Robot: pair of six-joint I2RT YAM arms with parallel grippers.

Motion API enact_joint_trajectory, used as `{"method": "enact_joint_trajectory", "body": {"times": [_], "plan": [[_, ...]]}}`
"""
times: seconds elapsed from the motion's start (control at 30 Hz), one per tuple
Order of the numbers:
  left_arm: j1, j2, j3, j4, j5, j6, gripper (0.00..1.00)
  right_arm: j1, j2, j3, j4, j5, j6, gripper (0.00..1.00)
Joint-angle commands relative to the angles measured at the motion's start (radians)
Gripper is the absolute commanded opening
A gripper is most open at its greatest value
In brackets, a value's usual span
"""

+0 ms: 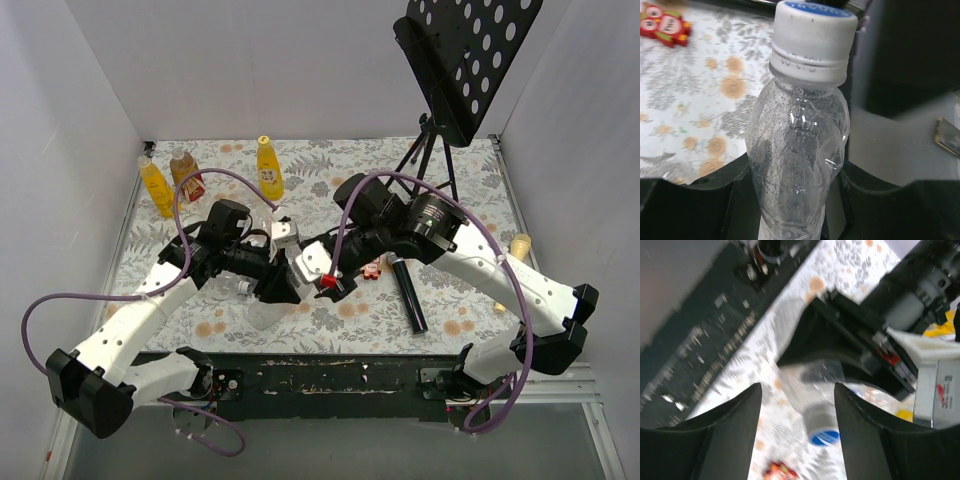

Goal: Unscrew the bottle caps
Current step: Unscrew the bottle cap from the plastic bottle.

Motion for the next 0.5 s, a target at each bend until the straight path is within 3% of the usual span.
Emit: {"method": "enact_joint_trajectory", "body": {"times": [0.0,0.13,0.27,0.37,0.47], "plan": [[0.012,-0.010,0.014,0.109,-0.126,-0.063,0.00,-0.071,-0.045,-0.017,0.191,-0.277,0.419,0.70],[0.009,-0.037,-0.015,0.139,-0.160,-0.083,0.00,-0.209,-0.071,-0.072,0.279,-0.403,0.586,0.70],[0.006,-0.057,-0.037,0.166,-0.175,-0.109,0.00,-0.396,-0.119,-0.233,0.528,-0.451,0.941,0.65],[0.003,-0.060,-0.051,0.188,-0.173,-0.118,0.00,-0.434,-0.136,-0.312,0.638,-0.353,1.111,0.70],[-0.002,-0.045,-0.045,0.191,-0.175,-0.121,0.00,-0.431,-0.102,-0.316,0.642,-0.374,1.174,0.70]]}}
